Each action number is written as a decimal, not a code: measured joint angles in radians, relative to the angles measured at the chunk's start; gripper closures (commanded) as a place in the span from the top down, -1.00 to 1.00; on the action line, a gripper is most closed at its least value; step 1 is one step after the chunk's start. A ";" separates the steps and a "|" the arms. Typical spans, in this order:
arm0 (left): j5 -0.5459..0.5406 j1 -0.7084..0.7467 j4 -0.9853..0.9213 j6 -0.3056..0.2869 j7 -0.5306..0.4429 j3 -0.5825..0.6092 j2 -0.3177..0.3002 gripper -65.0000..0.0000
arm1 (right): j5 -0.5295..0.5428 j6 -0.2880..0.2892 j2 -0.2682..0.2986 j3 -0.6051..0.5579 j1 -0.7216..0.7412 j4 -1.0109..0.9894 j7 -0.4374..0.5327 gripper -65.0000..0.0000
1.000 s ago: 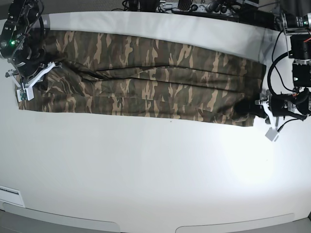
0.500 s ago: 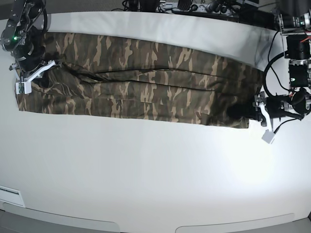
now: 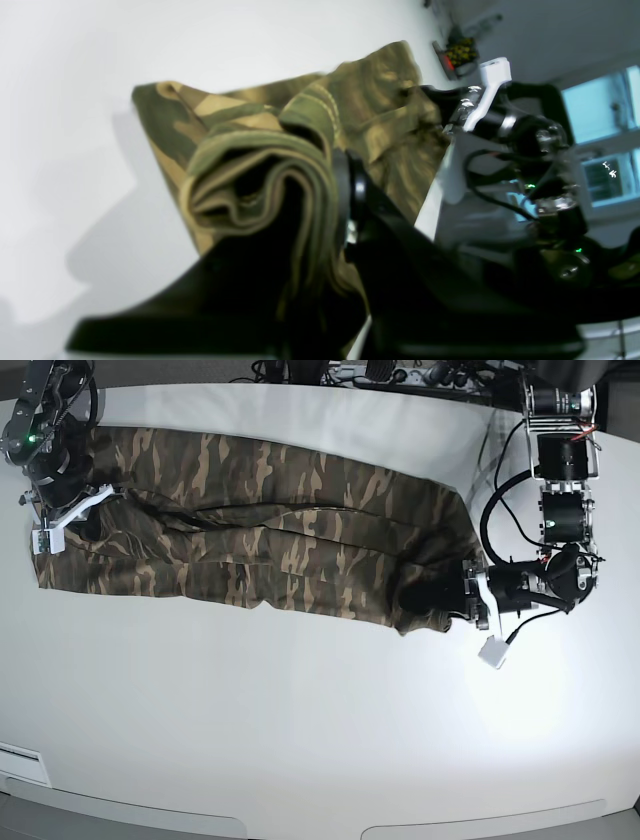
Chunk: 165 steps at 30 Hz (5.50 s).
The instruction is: Fold the T-shirt properly
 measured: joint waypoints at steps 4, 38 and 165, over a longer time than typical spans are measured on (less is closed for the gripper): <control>0.000 0.034 0.138 -0.011 -0.001 0.017 0.028 -1.00 | 0.001 -0.008 -0.001 0.001 0.000 0.000 0.000 -1.00; 0.369 0.067 0.192 -0.042 -0.226 0.225 0.286 0.25 | 0.001 0.005 -0.002 0.001 0.001 0.000 -0.005 -1.00; 0.693 0.114 0.178 0.031 -0.387 0.478 0.083 -1.00 | 0.929 0.232 0.095 0.307 0.117 -0.463 -0.575 -1.00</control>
